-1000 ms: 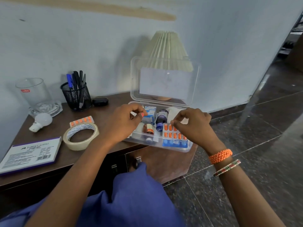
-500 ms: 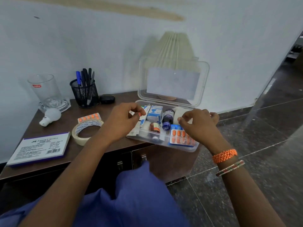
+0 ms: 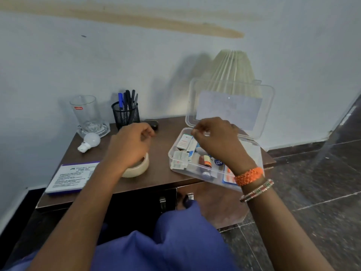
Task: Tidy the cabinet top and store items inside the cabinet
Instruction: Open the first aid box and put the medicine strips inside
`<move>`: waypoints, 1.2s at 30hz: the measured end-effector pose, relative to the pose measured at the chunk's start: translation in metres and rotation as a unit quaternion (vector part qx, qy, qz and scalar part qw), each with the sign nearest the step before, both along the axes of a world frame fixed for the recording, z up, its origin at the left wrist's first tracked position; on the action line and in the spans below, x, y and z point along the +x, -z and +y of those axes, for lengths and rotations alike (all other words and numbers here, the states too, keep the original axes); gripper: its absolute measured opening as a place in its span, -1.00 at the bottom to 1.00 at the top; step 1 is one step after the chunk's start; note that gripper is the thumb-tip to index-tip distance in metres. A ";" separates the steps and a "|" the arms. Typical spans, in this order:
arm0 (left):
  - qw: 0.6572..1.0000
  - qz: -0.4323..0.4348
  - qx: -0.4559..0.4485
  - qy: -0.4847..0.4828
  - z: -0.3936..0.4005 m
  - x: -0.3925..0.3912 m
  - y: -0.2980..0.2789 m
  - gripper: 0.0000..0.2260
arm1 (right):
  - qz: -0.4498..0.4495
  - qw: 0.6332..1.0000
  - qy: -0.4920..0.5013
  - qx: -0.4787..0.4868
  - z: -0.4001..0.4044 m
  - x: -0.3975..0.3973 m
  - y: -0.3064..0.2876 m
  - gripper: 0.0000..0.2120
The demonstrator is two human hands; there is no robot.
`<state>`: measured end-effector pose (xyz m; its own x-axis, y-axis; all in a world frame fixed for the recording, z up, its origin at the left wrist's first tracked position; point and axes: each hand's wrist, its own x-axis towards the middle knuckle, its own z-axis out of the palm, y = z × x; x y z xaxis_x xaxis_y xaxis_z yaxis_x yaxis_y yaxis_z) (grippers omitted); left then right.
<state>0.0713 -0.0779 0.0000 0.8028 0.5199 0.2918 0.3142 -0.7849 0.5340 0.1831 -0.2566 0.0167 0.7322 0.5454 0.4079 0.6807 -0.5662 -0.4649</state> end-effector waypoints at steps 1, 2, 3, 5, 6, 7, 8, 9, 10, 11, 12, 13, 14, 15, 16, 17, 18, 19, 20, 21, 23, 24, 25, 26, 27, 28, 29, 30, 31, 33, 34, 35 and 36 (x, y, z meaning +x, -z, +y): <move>0.999 0.011 0.006 -0.033 0.012 -0.006 -0.001 -0.80 | 0.004 1.000 -0.017 0.006 0.015 -0.004 -0.005 -0.82; 0.998 0.021 -0.007 -0.060 0.023 -0.011 -0.001 -0.78 | 0.012 0.999 -0.035 0.013 0.032 -0.007 -0.008 -0.83; 0.996 0.029 -0.031 -0.081 0.034 -0.015 -0.001 -0.77 | 0.020 0.998 -0.057 0.020 0.049 -0.010 -0.009 -0.84; 0.990 0.054 -0.068 -0.115 0.050 -0.021 0.001 -0.80 | 0.039 0.992 -0.115 0.018 0.085 -0.012 -0.005 -0.85; 0.986 0.067 -0.081 -0.130 0.056 -0.023 0.001 -0.80 | 0.049 0.989 -0.142 -0.004 0.103 -0.011 0.000 -0.84; 0.983 0.073 -0.093 -0.143 0.060 -0.026 0.002 -0.81 | 0.058 0.984 -0.164 -0.038 0.120 -0.010 0.005 -0.83; 0.980 0.074 -0.102 -0.153 0.062 -0.027 0.002 -0.82 | 0.061 0.978 -0.184 -0.073 0.135 -0.008 0.011 -0.81; 0.979 0.071 -0.107 -0.158 0.064 -0.029 0.003 -0.83 | 0.060 0.972 -0.202 -0.105 0.150 -0.006 0.016 -0.78; 0.979 0.068 -0.108 -0.159 0.065 -0.030 0.004 -0.83 | 0.056 0.965 -0.217 -0.135 0.163 -0.003 0.021 -0.76; 0.979 0.066 -0.108 -0.162 0.067 -0.031 0.004 -0.83 | 0.049 0.957 -0.228 -0.171 0.175 0.000 0.024 -0.73; 0.978 0.064 -0.107 -0.165 0.067 -0.032 0.004 -0.82 | 0.041 0.947 -0.233 -0.215 0.186 0.003 0.027 -0.71; 0.978 0.062 -0.108 -0.168 0.068 -0.033 0.004 -0.82 | 0.033 0.935 -0.238 -0.262 0.194 0.006 0.030 -0.68; 0.977 0.063 -0.110 -0.169 0.069 -0.035 0.004 -0.81 | 0.026 0.921 -0.241 -0.305 0.200 0.009 0.033 -0.66; 0.977 0.064 -0.111 -0.172 0.070 -0.036 0.004 -0.81 | 0.021 0.909 -0.241 -0.339 0.206 0.011 0.036 -0.64; 0.976 0.067 -0.114 -0.174 0.071 -0.037 0.004 -0.81 | 0.016 0.901 -0.241 -0.361 0.209 0.014 0.039 -0.63; 0.975 0.072 -0.115 -0.174 0.072 -0.037 0.005 -0.81 | 0.011 0.896 -0.238 -0.375 0.209 0.017 0.041 -0.62; 0.975 0.074 -0.115 -0.177 0.074 -0.038 0.005 -0.81 | 0.003 0.893 -0.237 -0.383 0.213 0.018 0.042 -0.61; 0.974 0.077 -0.114 -0.178 0.076 -0.040 0.005 -0.82 | -0.004 0.892 -0.235 -0.387 0.215 0.018 0.043 -0.62; 0.975 0.079 -0.112 -0.177 0.076 -0.039 0.005 -0.81 | -0.009 0.892 -0.233 -0.388 0.216 0.018 0.043 -0.64; 0.975 0.080 -0.110 -0.176 0.077 -0.040 0.006 -0.81 | -0.014 0.893 -0.233 -0.385 0.217 0.018 0.044 -0.66; 0.975 0.079 -0.108 -0.175 0.079 -0.041 0.007 -0.81 | -0.018 0.898 -0.234 -0.372 0.219 0.018 0.045 -0.67; 0.976 0.079 -0.106 -0.176 0.080 -0.041 0.007 -0.81 | -0.016 0.905 -0.235 -0.355 0.219 0.019 0.044 -0.66; 0.976 0.079 -0.103 -0.176 0.081 -0.042 0.008 -0.79 | -0.017 0.914 -0.236 -0.329 0.217 0.019 0.041 -0.68; 0.977 0.077 -0.096 -0.175 0.081 -0.042 0.007 -0.75 | -0.023 0.924 -0.237 -0.300 0.215 0.019 0.038 -0.71; 0.978 0.070 -0.087 -0.174 0.081 -0.042 0.007 -0.68 | -0.032 0.933 -0.236 -0.269 0.212 0.018 0.033 -0.74; 0.981 0.051 -0.081 -0.170 0.080 -0.042 0.005 -0.62 | -0.039 0.942 -0.236 -0.235 0.209 0.017 0.029 -0.76; 0.983 0.018 -0.083 -0.163 0.078 -0.041 0.002 -0.57 | -0.038 0.951 -0.236 -0.197 0.205 0.015 0.025 -0.78; 0.983 -0.018 -0.094 -0.154 0.075 -0.040 -0.001 -0.53 | -0.034 0.958 -0.238 -0.158 0.200 0.012 0.020 -0.79; 0.982 -0.051 -0.108 -0.143 0.071 -0.039 -0.003 -0.52 | -0.028 0.962 -0.242 -0.121 0.195 0.009 0.015 -0.79; 0.980 -0.101 -0.124 -0.115 0.060 -0.036 -0.008 -0.58 | -0.011 0.963 -0.260 -0.065 0.178 0.001 0.004 -0.77; 0.978 -0.129 -0.126 -0.101 0.053 -0.034 -0.010 -0.66 | 0.002 0.961 -0.272 -0.044 0.168 -0.004 -0.002 -0.76; 0.974 -0.158 -0.131 -0.094 0.047 -0.033 -0.013 -0.76 | 0.017 0.958 -0.284 -0.022 0.156 -0.008 -0.007 -0.75; 0.967 -0.183 -0.151 -0.091 0.040 -0.032 -0.015 -0.83 | 0.038 0.956 -0.291 0.009 0.143 -0.011 -0.011 -0.73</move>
